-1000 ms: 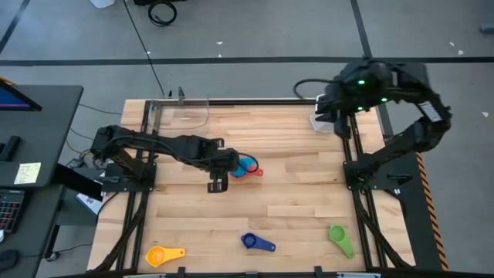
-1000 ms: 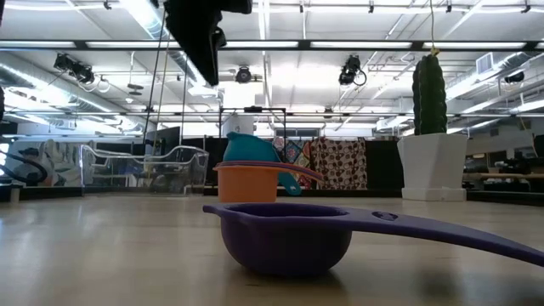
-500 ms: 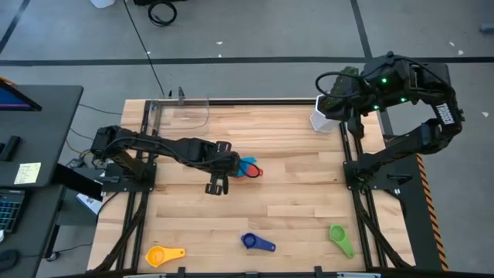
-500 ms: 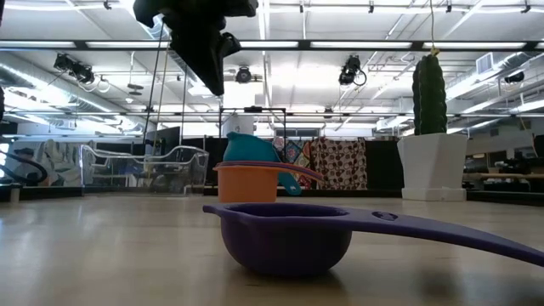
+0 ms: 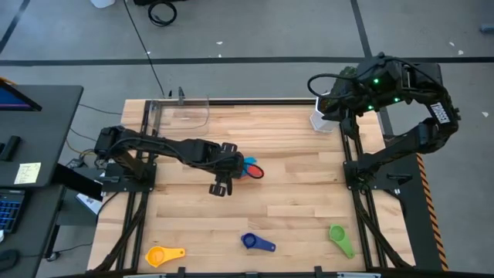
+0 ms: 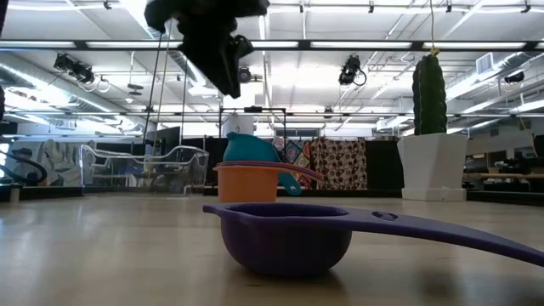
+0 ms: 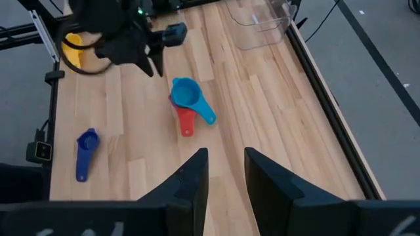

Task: Nest measuring cups in basket
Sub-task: Stack the light blue nest measuring cup on top of the red nest measuring cup

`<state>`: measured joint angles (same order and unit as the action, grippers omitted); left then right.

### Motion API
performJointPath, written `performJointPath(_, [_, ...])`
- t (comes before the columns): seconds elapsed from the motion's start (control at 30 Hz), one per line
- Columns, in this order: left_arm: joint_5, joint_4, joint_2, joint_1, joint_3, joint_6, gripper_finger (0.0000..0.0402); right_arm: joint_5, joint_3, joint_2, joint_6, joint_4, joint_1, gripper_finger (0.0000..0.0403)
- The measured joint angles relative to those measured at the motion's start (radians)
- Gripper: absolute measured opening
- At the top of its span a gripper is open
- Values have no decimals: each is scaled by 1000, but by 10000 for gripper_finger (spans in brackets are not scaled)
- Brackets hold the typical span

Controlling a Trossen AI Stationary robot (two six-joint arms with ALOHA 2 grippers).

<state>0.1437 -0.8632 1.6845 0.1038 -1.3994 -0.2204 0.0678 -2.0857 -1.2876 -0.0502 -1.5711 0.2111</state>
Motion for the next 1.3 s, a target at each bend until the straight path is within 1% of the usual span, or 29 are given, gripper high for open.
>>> performJointPath(0.17, [5, -6, 50, -30, 1, -31, 114, 2, 0, -5, 0, 0, 0, 103])
performJointPath(0.27, [25, -2, 71, -42, 1, -78, 114, 3, 0, -4, 0, 0, 0, 103])
performJointPath(0.5, [27, 12, 100, -57, 1, -178, 114, 3, 0, -4, -2, 0, 0, 103])
performJointPath(0.63, [27, 42, 109, -61, 0, -211, 114, 3, 0, -4, -2, 0, 0, 103])
performJointPath(0.8, [27, 41, 132, -68, 1, -212, 113, 3, 0, -4, -1, 0, 0, 103])
performJointPath(0.97, [24, 58, 161, -74, 1, -255, 93, 3, 0, -4, 0, 0, 0, 103])
performJointPath(1.17, [21, 51, 176, -75, 1, -264, 38, 3, 0, -4, 0, 0, 1, 103])
performJointPath(1.3, [17, 51, 179, -75, -1, -265, 36, 3, 0, -4, 0, 0, 1, 103])
